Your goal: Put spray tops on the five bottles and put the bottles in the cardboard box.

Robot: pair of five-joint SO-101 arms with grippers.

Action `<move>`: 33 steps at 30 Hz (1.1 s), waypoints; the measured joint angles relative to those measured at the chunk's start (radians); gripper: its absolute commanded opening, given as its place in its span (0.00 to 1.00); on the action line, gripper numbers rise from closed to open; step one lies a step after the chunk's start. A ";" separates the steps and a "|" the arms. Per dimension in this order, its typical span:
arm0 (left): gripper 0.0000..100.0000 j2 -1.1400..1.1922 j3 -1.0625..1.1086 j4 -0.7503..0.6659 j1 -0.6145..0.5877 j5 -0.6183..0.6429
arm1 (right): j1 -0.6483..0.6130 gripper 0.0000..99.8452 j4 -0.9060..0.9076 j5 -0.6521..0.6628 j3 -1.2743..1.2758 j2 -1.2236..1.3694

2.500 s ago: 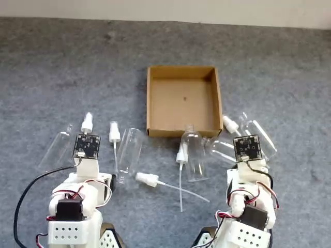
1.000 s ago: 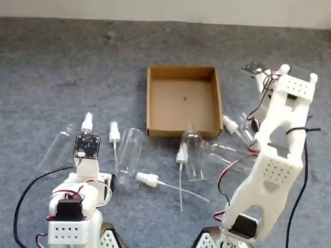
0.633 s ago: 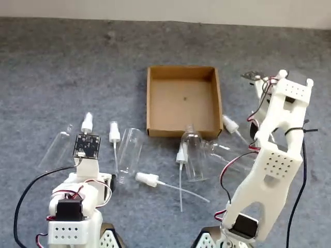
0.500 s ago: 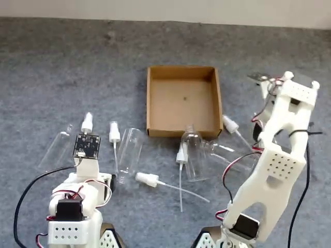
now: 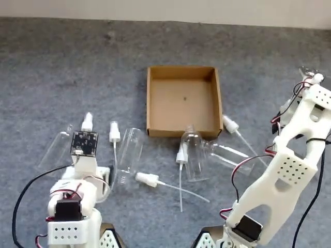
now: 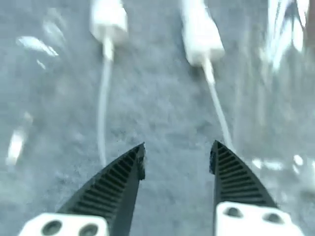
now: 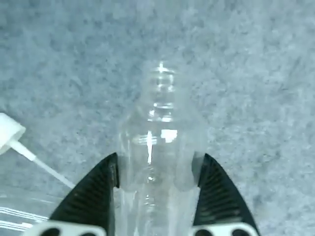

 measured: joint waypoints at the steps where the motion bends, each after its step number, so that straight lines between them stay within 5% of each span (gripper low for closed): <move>1: 0.20 0.000 0.000 -0.048 -0.035 -0.058 | 0.000 0.01 0.000 0.000 0.000 0.000; 9: 0.20 0.000 -0.032 -0.327 -0.244 -0.388 | -0.003 0.01 0.000 0.000 0.000 0.000; 17: 0.20 0.109 -0.422 -0.097 -0.144 -0.428 | -0.023 0.01 0.000 0.012 0.000 0.000; 25: 0.19 0.763 -0.976 0.157 0.044 -0.259 | -0.057 0.02 0.000 0.040 0.000 0.000; 33: 0.15 1.533 -1.398 0.192 0.146 -0.046 | -0.058 0.07 0.012 0.153 0.000 0.000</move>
